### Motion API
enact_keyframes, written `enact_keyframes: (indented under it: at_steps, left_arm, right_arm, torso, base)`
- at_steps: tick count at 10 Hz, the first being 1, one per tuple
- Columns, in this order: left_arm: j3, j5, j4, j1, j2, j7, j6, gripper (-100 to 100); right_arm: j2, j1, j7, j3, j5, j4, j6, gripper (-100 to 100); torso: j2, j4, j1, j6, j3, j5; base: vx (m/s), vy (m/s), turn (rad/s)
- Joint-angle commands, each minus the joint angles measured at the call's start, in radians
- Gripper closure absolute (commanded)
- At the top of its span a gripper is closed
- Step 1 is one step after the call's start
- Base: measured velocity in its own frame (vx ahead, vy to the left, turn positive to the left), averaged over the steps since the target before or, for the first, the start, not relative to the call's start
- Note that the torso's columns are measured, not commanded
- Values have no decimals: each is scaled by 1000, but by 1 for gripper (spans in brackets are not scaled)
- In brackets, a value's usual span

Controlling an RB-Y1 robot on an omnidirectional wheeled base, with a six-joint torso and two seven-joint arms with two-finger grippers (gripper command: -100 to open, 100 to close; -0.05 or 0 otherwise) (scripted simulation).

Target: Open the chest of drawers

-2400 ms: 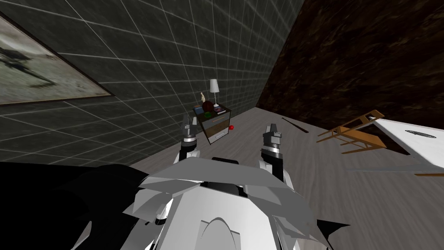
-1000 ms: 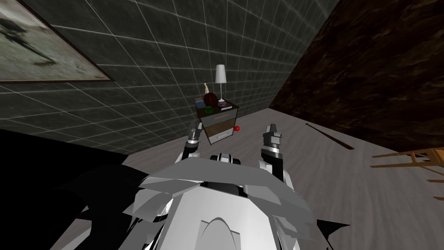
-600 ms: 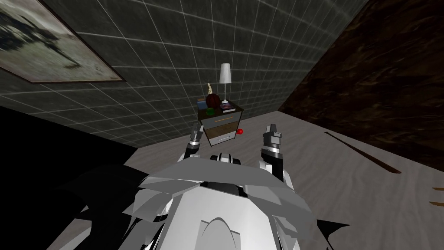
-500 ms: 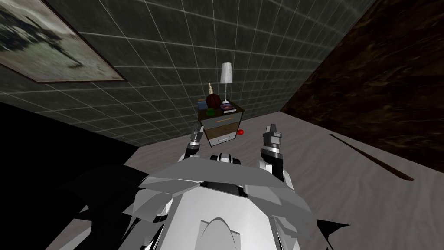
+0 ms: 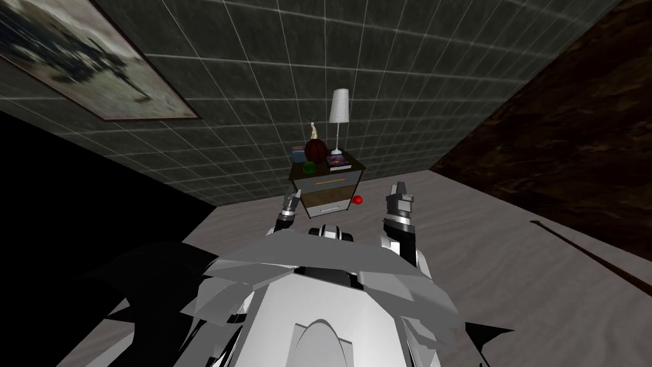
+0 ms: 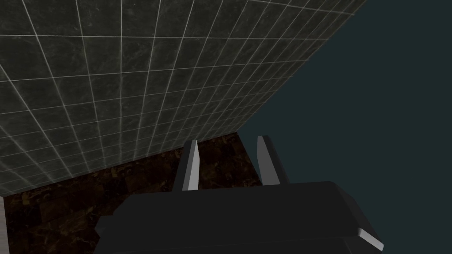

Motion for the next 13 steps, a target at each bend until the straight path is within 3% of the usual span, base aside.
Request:
enact_keyframes:
  at_steps: [1, 10, 13]
  left_arm:
    - [-10, 2, 58, 5, -6, 13, -12, -100]
    - [-31, 15, 259, -3, -32, 60, -45, -100]
    - [-38, 18, 319, -5, -71, 75, -56, -100]
  right_arm:
    - [0, 0, 0, 0, 0, 0, 0, 0]
    - [0, 0, 0, 0, 0, 0, 0, 0]
    - [0, 0, 0, 0, 0, 0, 0, 0]
  torso:
    - [0, 0, 0, 0, 0, 0]
    - [1, 0, 0, 0, 1, 0]
    - [0, 0, -2, 0, 0, -1]
  base:
    - [158, -111, 245]
    - [154, -135, 210]
    - [122, -143, 198]
